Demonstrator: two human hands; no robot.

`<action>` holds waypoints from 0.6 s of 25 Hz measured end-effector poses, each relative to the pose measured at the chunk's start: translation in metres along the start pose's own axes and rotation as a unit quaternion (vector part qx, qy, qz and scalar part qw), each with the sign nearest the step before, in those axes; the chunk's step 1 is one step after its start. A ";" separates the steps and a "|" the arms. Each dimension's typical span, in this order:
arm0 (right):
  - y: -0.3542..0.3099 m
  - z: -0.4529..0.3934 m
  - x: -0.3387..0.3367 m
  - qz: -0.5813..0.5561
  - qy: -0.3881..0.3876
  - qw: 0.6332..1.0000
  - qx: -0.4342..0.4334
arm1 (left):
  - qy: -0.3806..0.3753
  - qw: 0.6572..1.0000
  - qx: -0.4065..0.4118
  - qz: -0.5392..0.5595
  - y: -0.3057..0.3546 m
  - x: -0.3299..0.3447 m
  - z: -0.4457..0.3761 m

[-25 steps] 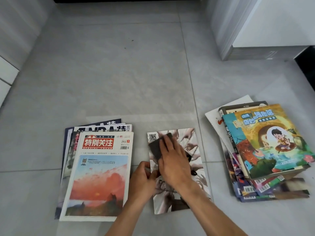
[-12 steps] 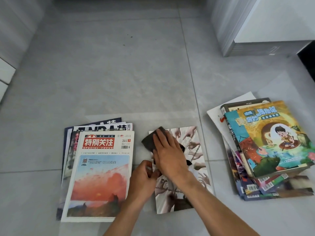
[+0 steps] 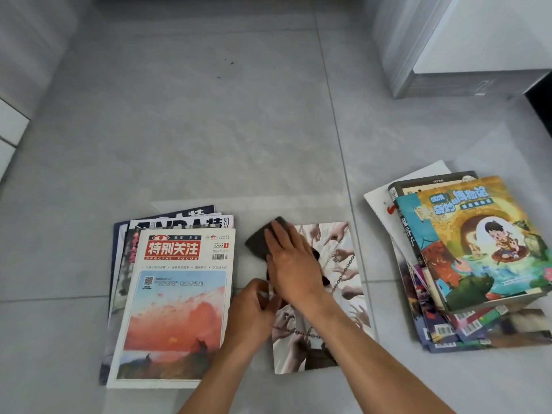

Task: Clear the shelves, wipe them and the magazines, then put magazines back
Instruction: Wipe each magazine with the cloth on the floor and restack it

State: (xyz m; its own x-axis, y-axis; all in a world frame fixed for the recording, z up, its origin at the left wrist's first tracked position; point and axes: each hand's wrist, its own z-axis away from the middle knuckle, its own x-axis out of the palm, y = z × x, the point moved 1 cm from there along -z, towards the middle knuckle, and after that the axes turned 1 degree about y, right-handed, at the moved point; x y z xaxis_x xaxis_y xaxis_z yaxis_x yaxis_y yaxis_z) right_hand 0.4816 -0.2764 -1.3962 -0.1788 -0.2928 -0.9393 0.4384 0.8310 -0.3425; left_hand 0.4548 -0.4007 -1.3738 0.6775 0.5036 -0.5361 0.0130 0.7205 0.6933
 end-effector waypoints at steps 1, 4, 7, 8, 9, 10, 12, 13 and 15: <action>0.001 -0.002 -0.002 -0.007 -0.012 0.999 -0.038 | -0.002 1.000 -0.005 0.004 0.000 0.000 0.001; 0.049 0.016 -0.020 -0.005 -0.014 1.000 -0.008 | 0.005 1.000 -0.019 0.012 -0.003 -0.001 0.001; 0.095 0.047 -0.039 0.003 0.046 0.990 0.135 | 0.010 1.000 -0.017 -0.003 -0.001 -0.001 0.001; 0.089 0.049 -0.037 0.010 0.064 0.984 0.168 | 0.012 1.000 -0.015 -0.008 0.001 0.000 0.001; 0.073 0.048 -0.030 0.021 0.071 0.980 0.182 | 0.011 1.000 -0.016 -0.007 0.002 0.001 0.000; 0.051 0.046 -0.021 0.022 0.066 0.983 0.168 | 0.009 1.000 -0.021 0.001 0.003 0.002 0.000; 0.010 0.049 -0.006 0.003 0.036 0.997 0.065 | -0.001 0.999 -0.042 0.032 0.001 0.001 -0.003; 0.003 0.054 -0.003 -0.007 0.019 1.000 -0.001 | -0.009 0.997 -0.057 0.053 -0.001 -0.001 -0.005; 0.025 0.064 -0.011 -0.027 0.010 0.996 -0.080 | -0.026 0.993 -0.083 0.084 -0.007 -0.004 -0.009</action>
State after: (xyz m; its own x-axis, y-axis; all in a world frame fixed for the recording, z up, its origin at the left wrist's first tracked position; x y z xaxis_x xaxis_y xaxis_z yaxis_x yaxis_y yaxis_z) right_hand 0.5505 -0.2826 -1.3958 -0.2170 -0.3308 -0.9184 0.2823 0.8794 -0.3834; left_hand 0.4457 -0.4037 -1.3811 0.6967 0.6008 -0.3920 -0.2215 0.6998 0.6791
